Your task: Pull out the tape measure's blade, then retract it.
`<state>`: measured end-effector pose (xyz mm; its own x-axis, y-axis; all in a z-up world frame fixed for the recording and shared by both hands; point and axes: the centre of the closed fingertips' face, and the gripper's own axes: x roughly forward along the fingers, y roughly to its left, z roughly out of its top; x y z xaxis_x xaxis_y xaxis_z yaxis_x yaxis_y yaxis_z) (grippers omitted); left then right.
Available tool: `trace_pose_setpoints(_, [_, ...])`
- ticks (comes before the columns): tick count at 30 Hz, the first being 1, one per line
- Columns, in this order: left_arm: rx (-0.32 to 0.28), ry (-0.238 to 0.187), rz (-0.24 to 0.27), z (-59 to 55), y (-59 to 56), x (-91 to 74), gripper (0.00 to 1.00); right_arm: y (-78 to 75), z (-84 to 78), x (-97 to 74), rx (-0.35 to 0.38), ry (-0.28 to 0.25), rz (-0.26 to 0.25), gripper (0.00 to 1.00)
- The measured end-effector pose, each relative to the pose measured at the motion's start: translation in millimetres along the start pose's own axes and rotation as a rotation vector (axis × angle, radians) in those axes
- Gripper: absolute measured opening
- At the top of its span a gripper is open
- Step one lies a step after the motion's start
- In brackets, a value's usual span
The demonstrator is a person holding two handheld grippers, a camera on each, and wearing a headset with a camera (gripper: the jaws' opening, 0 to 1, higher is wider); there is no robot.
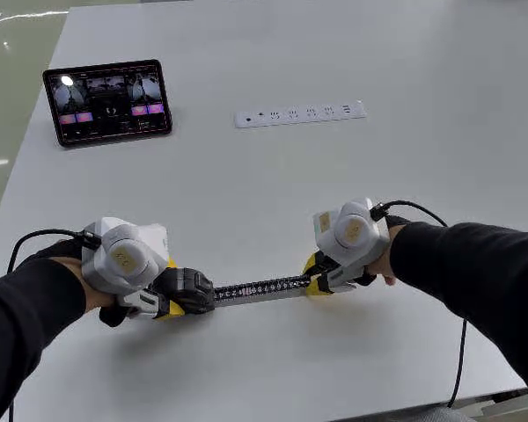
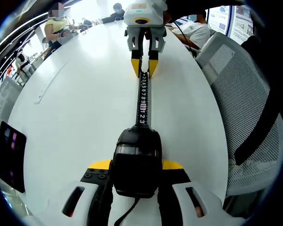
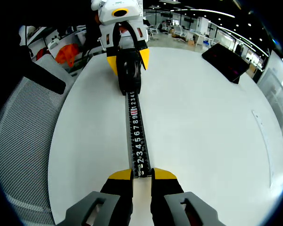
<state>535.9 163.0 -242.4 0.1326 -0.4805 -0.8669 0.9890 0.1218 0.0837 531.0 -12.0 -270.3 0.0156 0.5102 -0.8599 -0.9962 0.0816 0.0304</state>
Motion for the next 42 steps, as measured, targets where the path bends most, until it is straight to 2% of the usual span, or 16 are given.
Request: trace_pose_setpoints(42, [0.001, 0.0, 0.004, 1.6, -0.9, -0.5, 0.31, -3.1, -20.5, -11.1, 0.016, 0.018, -0.018, 0.1])
